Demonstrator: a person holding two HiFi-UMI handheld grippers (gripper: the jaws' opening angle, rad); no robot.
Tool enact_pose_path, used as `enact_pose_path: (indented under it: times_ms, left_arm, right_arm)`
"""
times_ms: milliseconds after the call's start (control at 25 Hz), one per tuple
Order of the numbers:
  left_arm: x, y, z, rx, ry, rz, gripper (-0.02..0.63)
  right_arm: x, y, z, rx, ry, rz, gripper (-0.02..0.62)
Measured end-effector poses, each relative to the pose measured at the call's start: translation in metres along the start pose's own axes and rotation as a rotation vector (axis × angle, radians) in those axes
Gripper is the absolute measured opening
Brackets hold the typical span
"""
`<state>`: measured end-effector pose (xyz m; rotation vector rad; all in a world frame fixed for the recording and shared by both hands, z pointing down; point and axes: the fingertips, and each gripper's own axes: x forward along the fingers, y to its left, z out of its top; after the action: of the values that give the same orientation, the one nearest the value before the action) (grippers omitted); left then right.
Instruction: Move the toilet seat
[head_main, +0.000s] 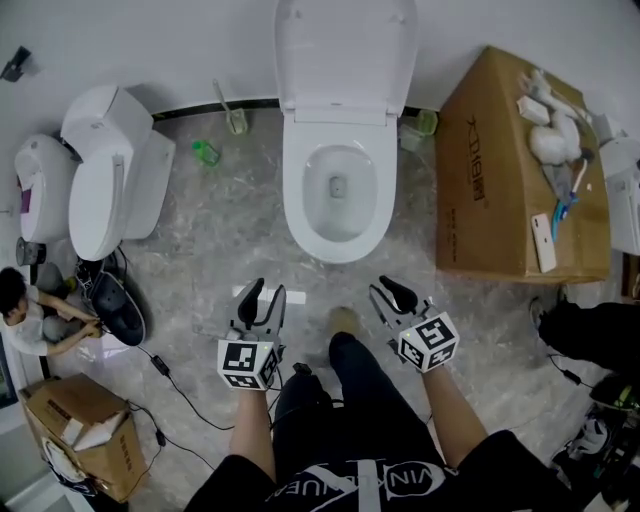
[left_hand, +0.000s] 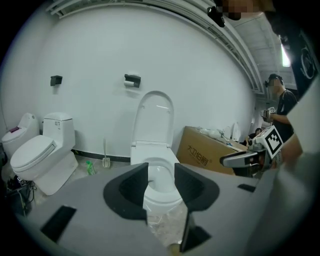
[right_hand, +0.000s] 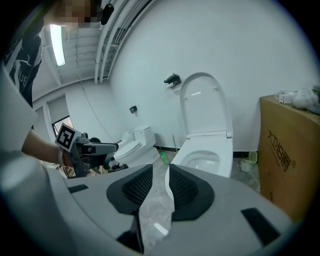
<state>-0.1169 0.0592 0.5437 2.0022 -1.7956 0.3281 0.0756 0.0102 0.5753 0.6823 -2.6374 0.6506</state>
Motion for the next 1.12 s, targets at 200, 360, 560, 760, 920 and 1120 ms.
enact_pose_path:
  times_ms: [200,360,560,760,920,1120]
  left_arm:
    - [0.036,0.005,-0.033,0.022,0.061,-0.020,0.155]
    - [0.061,0.005,-0.067,0.031,0.134,-0.047,0.161]
    - [0.097,0.007,-0.115,0.054,0.218,-0.076,0.169]
    - [0.138,0.016,-0.159,0.073,0.274,-0.101,0.179]
    - [0.163,0.020,-0.190,0.079,0.302,-0.114,0.183]
    - [0.185,0.029,-0.219,0.130,0.360,-0.125,0.195]
  right_arm:
    - [0.029,-0.019,-0.026,0.017,0.044,0.013,0.112]
    - [0.048,-0.030,-0.051,0.052,0.077,0.004,0.112]
    - [0.073,-0.049,-0.088,0.088,0.123,-0.014,0.112]
    - [0.100,-0.074,-0.121,0.116,0.144,-0.057,0.112]
    - [0.117,-0.094,-0.147,0.133,0.152,-0.103,0.112]
    - [0.130,-0.111,-0.175,0.134,0.189,-0.168,0.112]
